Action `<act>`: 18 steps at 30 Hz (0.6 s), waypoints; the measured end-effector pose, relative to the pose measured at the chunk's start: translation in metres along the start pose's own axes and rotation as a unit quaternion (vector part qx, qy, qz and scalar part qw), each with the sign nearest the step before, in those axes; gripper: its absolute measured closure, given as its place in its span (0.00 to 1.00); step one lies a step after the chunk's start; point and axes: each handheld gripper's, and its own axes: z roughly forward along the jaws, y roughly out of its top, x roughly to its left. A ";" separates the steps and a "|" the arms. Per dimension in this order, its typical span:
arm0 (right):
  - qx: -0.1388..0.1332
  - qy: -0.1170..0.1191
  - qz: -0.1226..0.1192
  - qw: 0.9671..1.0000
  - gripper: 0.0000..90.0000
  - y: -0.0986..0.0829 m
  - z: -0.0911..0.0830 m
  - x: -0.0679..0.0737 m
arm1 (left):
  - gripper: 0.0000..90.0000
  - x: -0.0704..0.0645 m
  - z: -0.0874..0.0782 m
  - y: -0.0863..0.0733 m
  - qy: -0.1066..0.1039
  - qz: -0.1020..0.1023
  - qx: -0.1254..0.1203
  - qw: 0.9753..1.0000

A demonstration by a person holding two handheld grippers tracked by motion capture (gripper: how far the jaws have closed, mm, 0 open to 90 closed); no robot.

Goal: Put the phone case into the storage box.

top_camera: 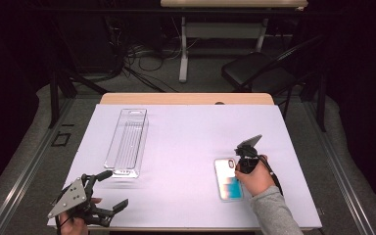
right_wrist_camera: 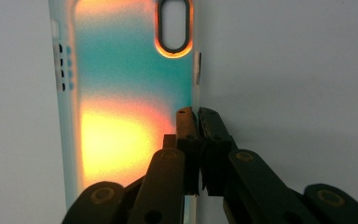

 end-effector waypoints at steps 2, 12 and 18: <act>0.001 0.000 0.003 1.000 0.98 0.000 0.000 0.000 | 0.00 0.000 0.000 0.000 0.000 0.001 0.002 1.000; 0.003 -0.003 -0.003 1.000 0.98 -0.001 -0.001 -0.001 | 0.00 0.000 0.000 0.000 0.002 0.001 0.003 1.000; -0.002 -0.002 -0.002 1.000 0.98 -0.001 -0.001 -0.001 | 0.00 0.000 0.000 0.000 0.002 0.000 0.003 1.000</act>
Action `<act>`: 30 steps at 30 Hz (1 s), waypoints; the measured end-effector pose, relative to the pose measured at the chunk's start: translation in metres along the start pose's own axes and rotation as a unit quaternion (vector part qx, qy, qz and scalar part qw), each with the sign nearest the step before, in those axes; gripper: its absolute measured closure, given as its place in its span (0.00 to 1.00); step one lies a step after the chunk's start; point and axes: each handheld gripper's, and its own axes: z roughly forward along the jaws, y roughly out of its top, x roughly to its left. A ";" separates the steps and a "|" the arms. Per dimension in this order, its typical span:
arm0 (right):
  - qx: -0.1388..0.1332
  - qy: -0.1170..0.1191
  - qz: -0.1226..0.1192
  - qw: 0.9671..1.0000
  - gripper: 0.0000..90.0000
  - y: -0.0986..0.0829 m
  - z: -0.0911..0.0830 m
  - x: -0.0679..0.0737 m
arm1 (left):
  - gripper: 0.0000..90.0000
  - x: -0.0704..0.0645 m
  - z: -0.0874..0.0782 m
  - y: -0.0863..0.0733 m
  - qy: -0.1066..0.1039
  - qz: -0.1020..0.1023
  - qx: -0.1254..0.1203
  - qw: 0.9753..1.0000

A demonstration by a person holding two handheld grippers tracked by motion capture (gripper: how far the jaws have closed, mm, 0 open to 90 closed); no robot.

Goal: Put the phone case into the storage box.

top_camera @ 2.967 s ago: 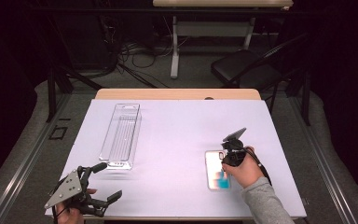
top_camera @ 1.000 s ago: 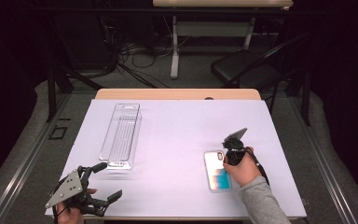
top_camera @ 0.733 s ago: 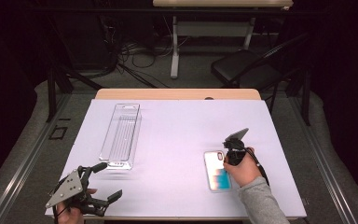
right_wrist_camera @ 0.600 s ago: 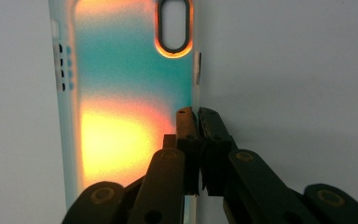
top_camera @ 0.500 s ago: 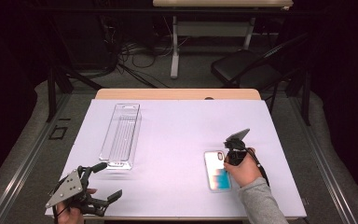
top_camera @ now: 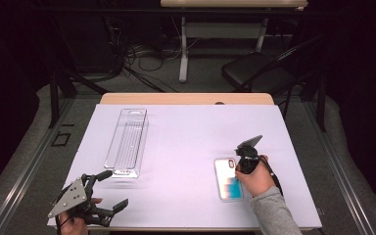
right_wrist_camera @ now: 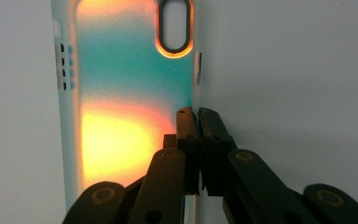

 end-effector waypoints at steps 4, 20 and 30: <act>0.000 -0.001 -0.001 1.000 0.98 0.000 0.000 0.000 | 0.00 0.000 0.000 0.000 0.000 0.000 0.000 1.000; -0.034 0.020 0.008 0.999 0.99 -0.002 -0.011 -0.001 | 0.00 0.001 0.005 0.000 -0.014 -0.021 0.021 0.999; -0.069 0.031 -0.002 0.997 0.99 0.000 -0.023 0.001 | 0.00 0.001 0.023 0.005 -0.034 -0.030 0.049 0.998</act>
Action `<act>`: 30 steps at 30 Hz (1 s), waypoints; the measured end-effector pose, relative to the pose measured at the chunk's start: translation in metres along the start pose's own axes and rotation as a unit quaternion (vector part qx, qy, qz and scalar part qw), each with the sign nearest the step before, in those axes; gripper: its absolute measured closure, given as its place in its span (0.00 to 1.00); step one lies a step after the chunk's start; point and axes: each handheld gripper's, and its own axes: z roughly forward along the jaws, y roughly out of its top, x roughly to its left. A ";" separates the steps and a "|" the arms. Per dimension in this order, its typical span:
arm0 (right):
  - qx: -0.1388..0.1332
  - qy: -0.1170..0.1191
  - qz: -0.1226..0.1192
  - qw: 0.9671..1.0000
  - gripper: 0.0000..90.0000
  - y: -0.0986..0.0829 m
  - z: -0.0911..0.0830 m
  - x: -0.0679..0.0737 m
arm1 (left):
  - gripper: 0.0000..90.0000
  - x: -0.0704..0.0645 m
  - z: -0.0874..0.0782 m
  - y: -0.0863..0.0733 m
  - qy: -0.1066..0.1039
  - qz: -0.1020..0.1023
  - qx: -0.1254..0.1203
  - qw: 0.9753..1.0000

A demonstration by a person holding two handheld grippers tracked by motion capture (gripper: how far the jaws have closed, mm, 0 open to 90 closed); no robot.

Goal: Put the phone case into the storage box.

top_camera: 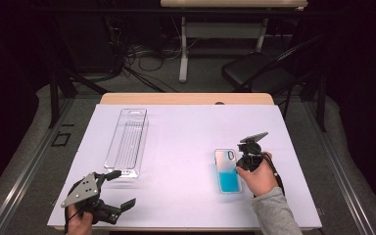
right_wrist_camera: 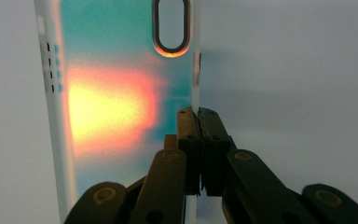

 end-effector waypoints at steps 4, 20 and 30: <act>-0.015 0.005 -0.015 1.000 0.99 0.000 -0.002 0.004 | 0.00 0.003 0.008 0.003 -0.010 -0.019 0.004 1.000; -0.093 0.036 -0.059 0.993 0.99 0.001 -0.013 0.018 | 0.00 0.002 0.041 0.017 -0.019 -0.064 0.035 0.997; -0.145 0.046 -0.075 0.985 0.99 0.001 -0.021 0.026 | 0.12 -0.004 0.059 0.034 -0.028 -0.064 0.025 0.997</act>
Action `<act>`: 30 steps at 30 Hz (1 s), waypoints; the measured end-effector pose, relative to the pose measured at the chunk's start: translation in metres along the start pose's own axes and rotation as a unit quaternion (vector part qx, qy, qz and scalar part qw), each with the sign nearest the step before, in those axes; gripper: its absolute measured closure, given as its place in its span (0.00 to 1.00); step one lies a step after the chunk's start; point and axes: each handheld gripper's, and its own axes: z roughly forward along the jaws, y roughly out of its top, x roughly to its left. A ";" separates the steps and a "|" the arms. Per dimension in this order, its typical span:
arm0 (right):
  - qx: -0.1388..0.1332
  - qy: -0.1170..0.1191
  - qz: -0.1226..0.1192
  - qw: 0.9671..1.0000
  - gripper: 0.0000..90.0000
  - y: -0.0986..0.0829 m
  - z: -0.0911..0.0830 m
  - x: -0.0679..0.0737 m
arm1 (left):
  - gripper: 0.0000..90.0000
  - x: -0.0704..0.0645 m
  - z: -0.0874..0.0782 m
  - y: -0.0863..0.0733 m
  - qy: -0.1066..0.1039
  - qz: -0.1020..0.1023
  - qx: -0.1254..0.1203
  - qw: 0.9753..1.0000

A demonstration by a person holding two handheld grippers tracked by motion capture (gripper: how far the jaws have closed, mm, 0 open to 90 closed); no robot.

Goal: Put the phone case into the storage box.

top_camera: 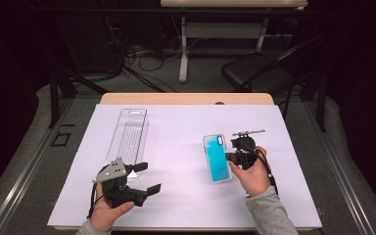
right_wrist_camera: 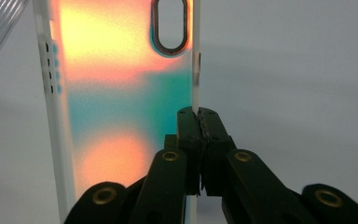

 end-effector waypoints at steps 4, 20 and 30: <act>-0.011 -0.003 -0.007 1.000 0.99 -0.001 -0.001 0.003 | 0.15 0.000 0.004 0.005 0.005 -0.011 -0.003 1.000; -0.108 0.008 -0.044 0.993 0.99 -0.005 -0.008 0.027 | 0.20 0.004 0.025 0.017 0.034 -0.009 0.001 0.999; -0.175 0.007 -0.070 0.982 0.99 -0.015 -0.009 0.036 | 0.25 0.005 0.043 0.029 0.042 -0.012 -0.019 0.999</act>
